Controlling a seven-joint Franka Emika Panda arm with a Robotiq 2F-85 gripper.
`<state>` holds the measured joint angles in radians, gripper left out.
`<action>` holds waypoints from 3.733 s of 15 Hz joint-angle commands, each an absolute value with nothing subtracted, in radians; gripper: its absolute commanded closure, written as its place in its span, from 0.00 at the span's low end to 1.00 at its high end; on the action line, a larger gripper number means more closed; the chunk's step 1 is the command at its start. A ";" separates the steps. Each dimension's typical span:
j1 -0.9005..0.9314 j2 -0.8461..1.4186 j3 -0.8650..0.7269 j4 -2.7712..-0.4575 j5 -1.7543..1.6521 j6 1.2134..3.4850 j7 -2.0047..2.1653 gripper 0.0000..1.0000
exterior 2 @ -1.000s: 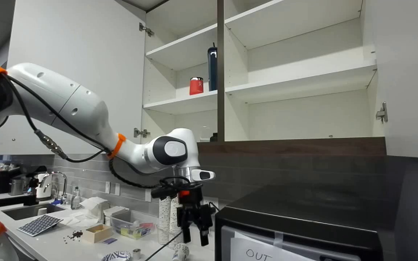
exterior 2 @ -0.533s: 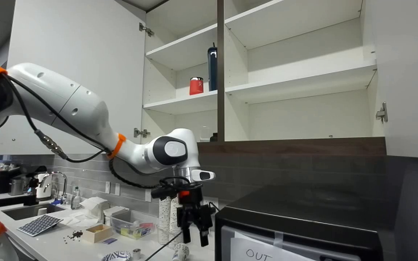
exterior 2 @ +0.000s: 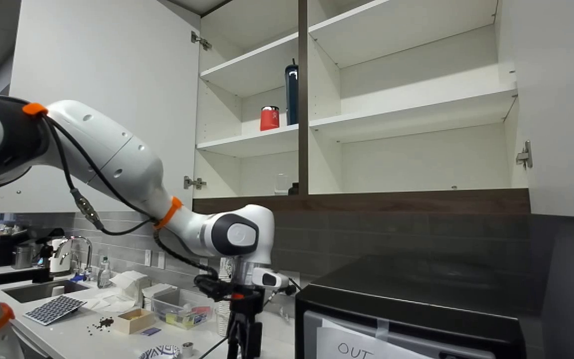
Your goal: Put one coffee cup in the open upper cabinet.
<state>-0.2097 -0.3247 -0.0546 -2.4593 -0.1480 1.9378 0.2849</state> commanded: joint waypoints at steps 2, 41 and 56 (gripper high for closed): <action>-0.189 -0.319 -0.083 -2.561 -0.047 2.158 0.310 0.00; -0.194 0.061 -0.166 -2.662 0.171 2.855 0.444 0.30; -0.174 -0.070 -0.153 -2.645 0.170 2.664 0.332 1.00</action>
